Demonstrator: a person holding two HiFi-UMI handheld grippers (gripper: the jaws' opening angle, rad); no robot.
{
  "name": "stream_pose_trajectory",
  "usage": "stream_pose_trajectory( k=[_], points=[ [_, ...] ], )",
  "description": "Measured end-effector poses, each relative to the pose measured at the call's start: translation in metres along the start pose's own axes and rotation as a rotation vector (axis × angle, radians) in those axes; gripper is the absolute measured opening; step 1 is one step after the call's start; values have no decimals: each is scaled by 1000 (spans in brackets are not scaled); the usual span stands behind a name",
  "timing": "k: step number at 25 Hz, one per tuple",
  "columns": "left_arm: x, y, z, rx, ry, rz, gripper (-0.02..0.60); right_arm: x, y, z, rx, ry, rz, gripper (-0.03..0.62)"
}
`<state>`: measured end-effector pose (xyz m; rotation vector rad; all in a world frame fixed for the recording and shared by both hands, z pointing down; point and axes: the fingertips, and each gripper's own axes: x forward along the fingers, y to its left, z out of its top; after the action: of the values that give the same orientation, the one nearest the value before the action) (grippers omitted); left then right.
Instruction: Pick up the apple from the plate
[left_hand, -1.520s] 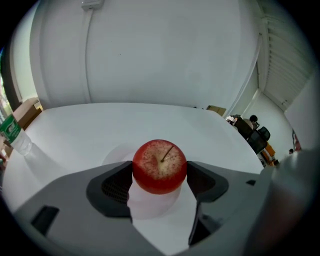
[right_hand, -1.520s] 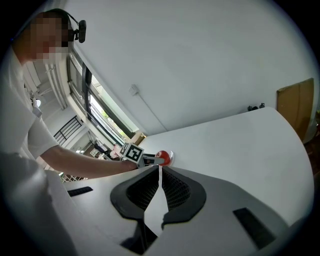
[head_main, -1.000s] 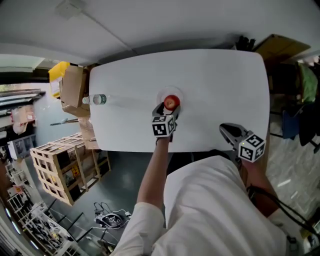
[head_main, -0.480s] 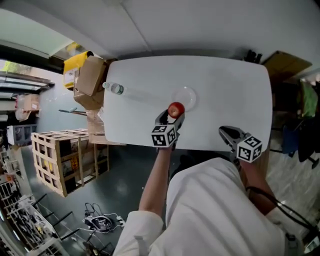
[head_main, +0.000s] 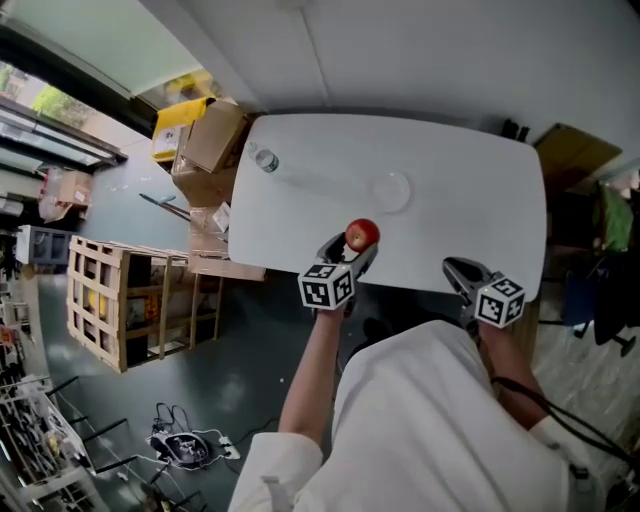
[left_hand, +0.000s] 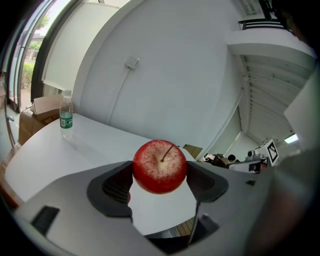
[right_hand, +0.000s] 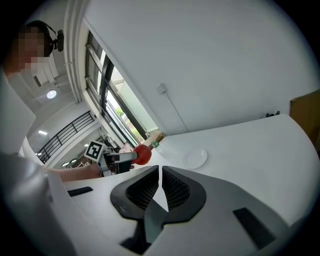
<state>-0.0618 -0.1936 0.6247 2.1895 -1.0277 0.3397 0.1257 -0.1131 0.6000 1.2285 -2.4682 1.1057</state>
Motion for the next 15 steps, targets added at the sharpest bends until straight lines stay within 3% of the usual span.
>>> stream_pose_trajectory(
  k=[8, 15],
  points=[
    [-74, -23, -7, 26, -76, -44, 337, -19, 40, -23, -25, -26, -14, 44],
    [-115, -34, -28, 34, -78, -51, 337, -45, 61, -55, -24, -40, -42, 44]
  ],
)
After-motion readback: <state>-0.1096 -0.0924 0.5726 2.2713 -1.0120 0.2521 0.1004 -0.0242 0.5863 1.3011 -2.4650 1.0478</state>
